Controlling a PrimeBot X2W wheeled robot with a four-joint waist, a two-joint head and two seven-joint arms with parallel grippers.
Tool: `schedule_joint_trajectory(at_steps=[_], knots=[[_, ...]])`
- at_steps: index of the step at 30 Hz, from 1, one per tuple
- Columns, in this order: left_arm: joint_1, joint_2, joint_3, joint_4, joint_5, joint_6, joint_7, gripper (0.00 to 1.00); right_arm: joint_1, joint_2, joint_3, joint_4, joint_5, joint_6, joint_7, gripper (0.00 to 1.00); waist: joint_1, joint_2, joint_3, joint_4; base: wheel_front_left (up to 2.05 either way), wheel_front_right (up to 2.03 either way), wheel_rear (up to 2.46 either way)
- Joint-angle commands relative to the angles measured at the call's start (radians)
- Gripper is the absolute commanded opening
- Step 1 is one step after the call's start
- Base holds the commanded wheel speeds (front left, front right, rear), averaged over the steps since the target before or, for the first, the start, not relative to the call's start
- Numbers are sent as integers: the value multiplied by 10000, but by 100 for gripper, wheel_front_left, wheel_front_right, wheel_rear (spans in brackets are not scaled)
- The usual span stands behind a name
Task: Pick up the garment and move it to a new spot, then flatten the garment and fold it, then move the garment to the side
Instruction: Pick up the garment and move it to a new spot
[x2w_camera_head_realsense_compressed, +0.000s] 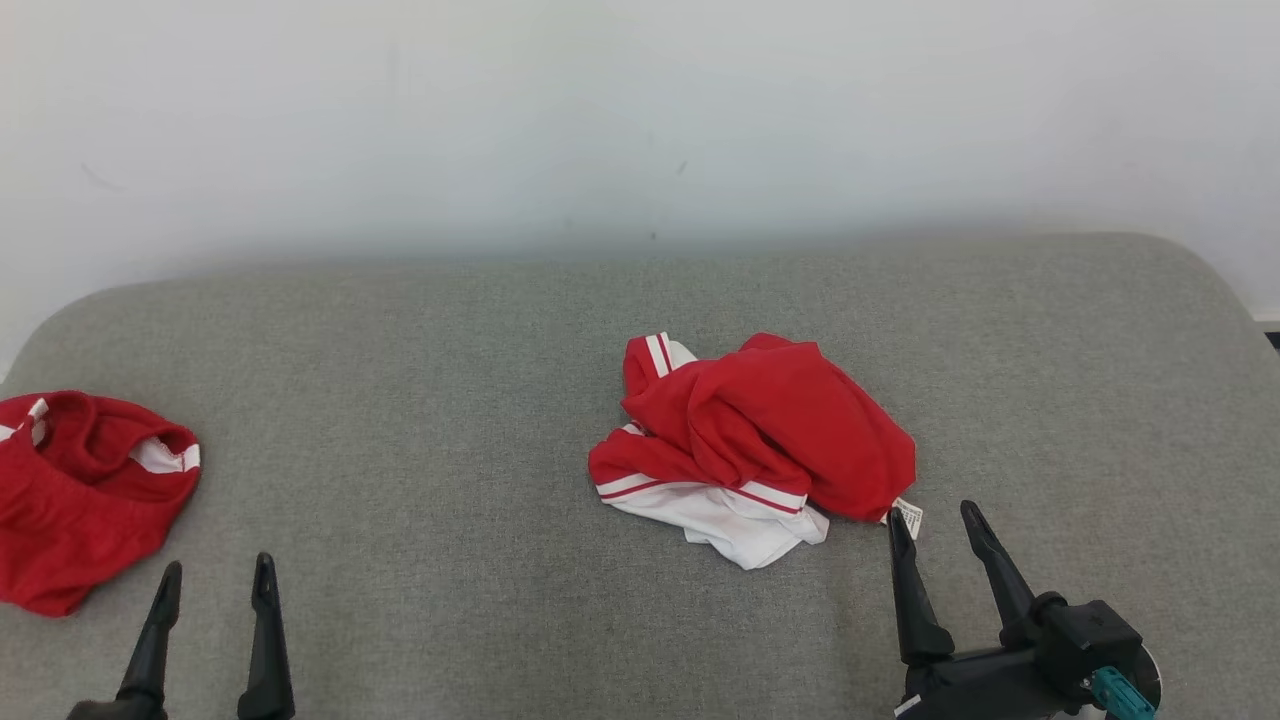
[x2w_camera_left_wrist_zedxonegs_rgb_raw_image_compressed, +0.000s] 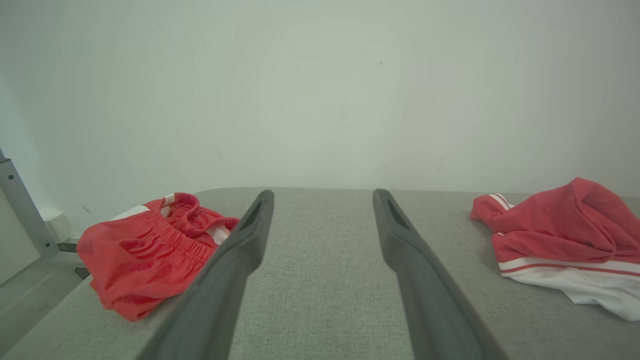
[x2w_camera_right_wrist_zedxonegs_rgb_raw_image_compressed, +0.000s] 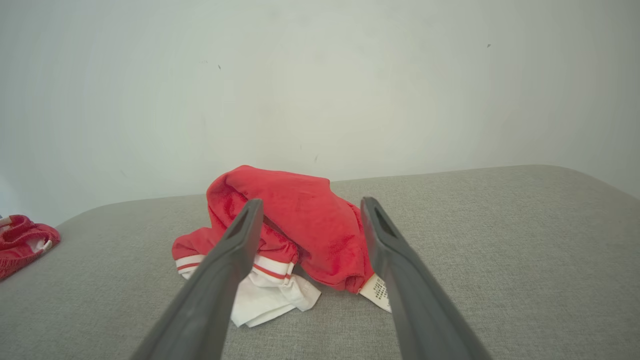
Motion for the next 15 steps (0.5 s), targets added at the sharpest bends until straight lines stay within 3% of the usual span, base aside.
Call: schedule_joint_trajectory(at_steps=[1,6,15], knots=[[186,-92,146,-13,185,-75,-33,100,90,24,23,18,-58,-21,-6,100,1,0,4,-28,0,0,0],[452,-403,417,60,474,-272,-33,100,69,25,20,52,-210,-21,-6,100,1,0,10,-82,0,0,0],[516,-359,170,504,791,-522,-33,100,115,24,-70,129,-338,-21,-6,100,1,0,-32,-115,0,0,0]])
